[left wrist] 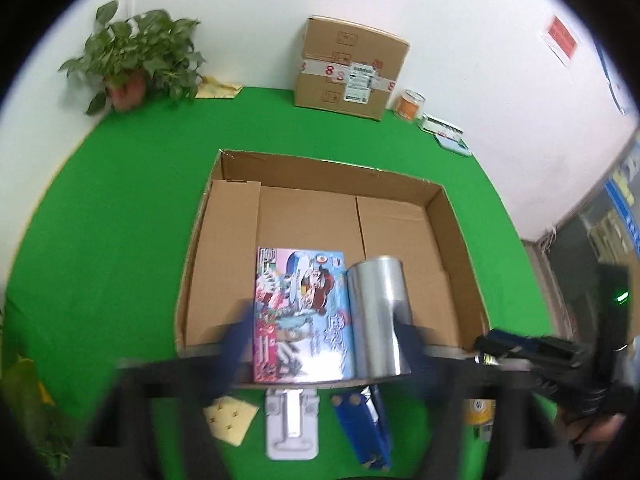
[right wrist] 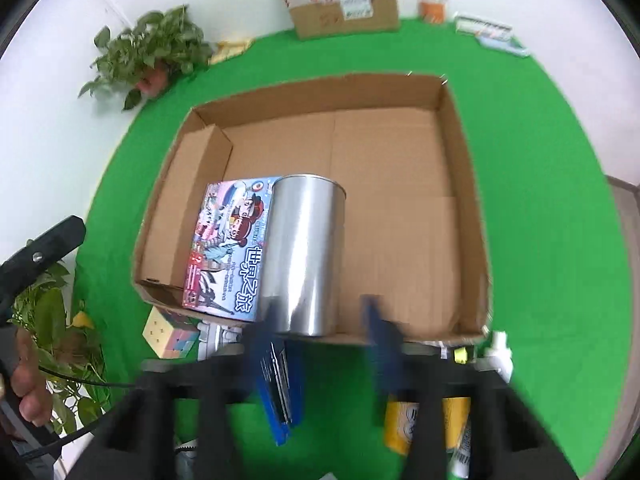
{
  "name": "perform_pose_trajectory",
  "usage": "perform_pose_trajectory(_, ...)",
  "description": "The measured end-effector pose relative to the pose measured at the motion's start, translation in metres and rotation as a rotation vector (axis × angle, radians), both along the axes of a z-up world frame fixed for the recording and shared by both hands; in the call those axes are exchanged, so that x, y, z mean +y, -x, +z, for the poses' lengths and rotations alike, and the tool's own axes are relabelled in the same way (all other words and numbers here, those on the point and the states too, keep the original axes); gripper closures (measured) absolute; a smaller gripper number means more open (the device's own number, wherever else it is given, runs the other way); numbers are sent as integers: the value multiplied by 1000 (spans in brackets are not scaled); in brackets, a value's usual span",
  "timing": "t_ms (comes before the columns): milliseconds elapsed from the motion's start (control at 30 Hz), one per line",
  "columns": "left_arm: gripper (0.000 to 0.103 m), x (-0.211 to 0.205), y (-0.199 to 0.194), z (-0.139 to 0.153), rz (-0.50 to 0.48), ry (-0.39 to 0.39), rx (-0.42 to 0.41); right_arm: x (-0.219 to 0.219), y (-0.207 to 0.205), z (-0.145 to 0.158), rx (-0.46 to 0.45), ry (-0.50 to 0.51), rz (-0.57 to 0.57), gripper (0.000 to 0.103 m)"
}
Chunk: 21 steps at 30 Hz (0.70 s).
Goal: Organize rigid objects
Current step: 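Open both grippers and lift them away from the can, then move both grippers to the yellow-labelled jar and close them on it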
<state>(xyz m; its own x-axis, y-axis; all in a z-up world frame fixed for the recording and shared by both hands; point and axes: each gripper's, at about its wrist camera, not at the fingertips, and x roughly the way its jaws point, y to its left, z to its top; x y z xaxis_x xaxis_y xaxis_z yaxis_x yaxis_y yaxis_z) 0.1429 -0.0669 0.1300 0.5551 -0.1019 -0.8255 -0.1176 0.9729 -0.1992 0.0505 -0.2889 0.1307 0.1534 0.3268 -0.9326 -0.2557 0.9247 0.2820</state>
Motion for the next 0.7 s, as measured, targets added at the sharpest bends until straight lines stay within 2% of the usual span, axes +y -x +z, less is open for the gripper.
perform_pose_trajectory(33, 98, 0, 3, -3, -17, 12, 35, -4, 6, 10, -21, -11, -12, 76)
perform_pose_trajectory(67, 99, -1, 6, -5, -12, 22, 45, -10, 14, 22, -52, -25, -27, 73)
perform_pose_trajectory(100, 99, -1, 11, -4, -4, 27, 33, -16, 23, 34, -81, -47, -42, 46)
perform_pose_trajectory(133, 98, -2, 16, -6, 4, 22, 17, -27, 28, 46, -103, -61, -54, 23)
perform_pose_trajectory(167, 84, -2, 22, -4, 24, 1, 2, -34, 37, 55, -135, -66, -80, 4)
perform_pose_trajectory(200, 46, -5, 24, -6, 41, -25, 4, -41, 42, 58, -168, -66, -102, 0)
perform_pose_trajectory(233, 25, -7, 28, -7, 59, -58, 5, -46, 48, 59, -178, -53, -115, 1)
perform_pose_trajectory(267, 10, -9, 33, -7, 74, -90, -14, -49, 52, 59, -176, -40, -119, 1)
perform_pose_trajectory(333, 10, -15, 43, -9, 103, -153, -54, -59, 61, 52, -156, -11, -133, 1)
perform_pose_trajectory(400, 10, -19, 49, -17, 83, -168, -15, -69, 71, 41, -135, 16, -151, 1)
perform_pose_trajectory(533, 10, -28, 64, -30, 51, -105, 70, -97, 89, 1, -27, 83, -151, 1)
perform_pose_trajectory(700, 10, -43, 89, -41, 59, -37, 188, -109, 90, -40, 38, 90, -124, 1)
